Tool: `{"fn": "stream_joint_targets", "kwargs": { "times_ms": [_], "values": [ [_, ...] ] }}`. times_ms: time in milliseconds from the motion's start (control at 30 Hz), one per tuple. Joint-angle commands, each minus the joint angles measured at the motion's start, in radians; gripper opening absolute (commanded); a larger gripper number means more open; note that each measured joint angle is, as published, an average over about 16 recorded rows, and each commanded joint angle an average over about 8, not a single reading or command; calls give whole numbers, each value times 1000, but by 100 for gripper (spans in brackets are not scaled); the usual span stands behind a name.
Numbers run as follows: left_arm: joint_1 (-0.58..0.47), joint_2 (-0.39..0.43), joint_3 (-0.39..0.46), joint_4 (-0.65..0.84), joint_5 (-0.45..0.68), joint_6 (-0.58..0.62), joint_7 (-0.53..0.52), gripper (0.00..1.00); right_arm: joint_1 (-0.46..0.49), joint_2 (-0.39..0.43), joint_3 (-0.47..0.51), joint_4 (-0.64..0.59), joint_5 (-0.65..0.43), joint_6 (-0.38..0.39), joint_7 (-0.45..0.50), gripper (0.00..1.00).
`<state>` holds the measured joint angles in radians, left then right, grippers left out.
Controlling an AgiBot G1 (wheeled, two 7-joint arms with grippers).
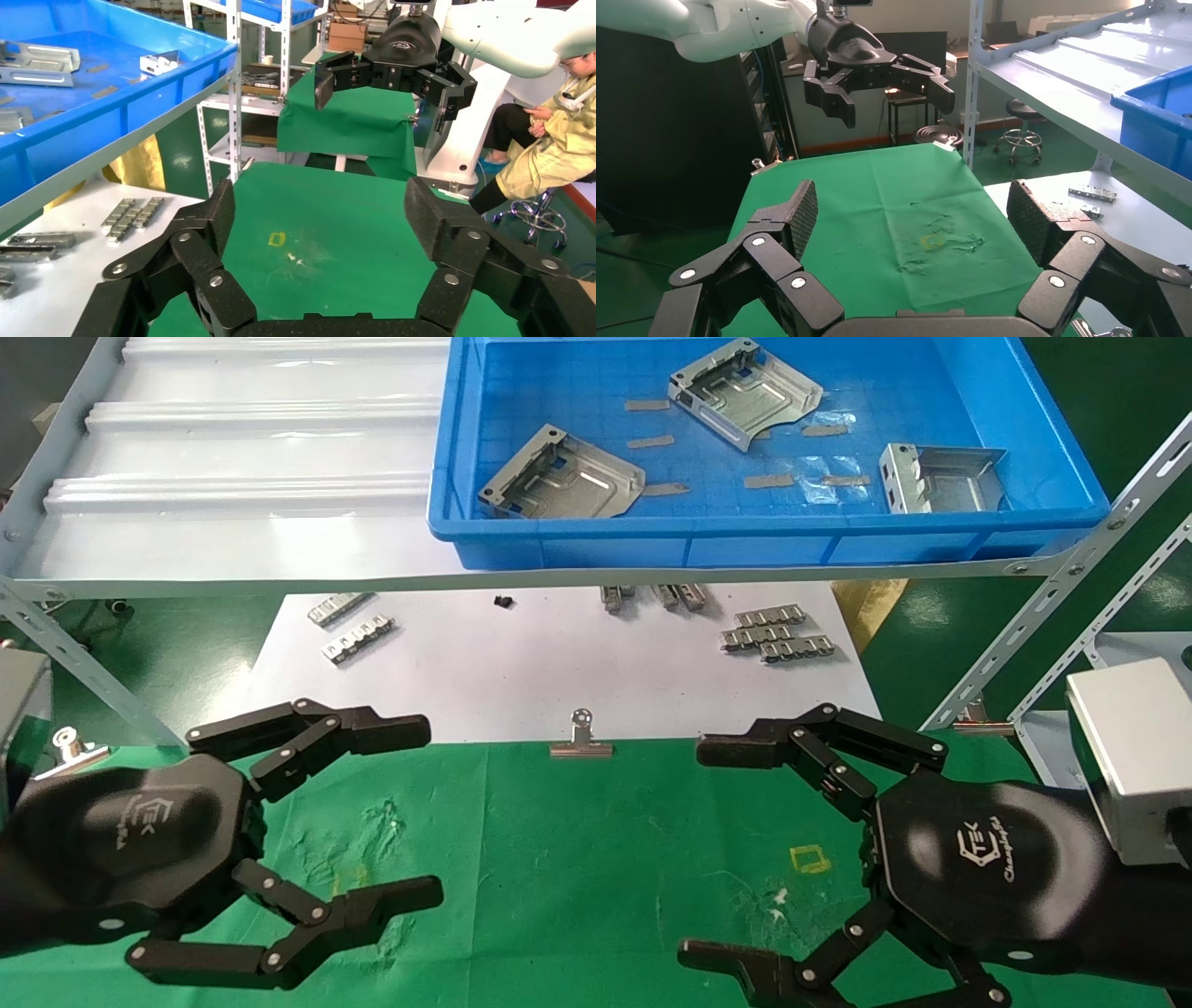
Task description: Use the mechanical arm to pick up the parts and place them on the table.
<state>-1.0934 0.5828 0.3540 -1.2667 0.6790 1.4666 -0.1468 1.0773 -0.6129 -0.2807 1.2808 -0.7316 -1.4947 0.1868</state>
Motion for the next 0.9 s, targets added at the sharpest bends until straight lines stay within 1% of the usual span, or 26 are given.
{"fn": "stream_joint_targets", "kwargs": {
  "times_ms": [33, 900],
  "values": [
    [0, 0, 0, 0, 0, 0, 0, 0, 0, 0, 0, 0, 0, 0, 0, 100],
    [0, 0, 0, 0, 0, 0, 0, 0, 0, 0, 0, 0, 0, 0, 0, 100]
  ]
}}
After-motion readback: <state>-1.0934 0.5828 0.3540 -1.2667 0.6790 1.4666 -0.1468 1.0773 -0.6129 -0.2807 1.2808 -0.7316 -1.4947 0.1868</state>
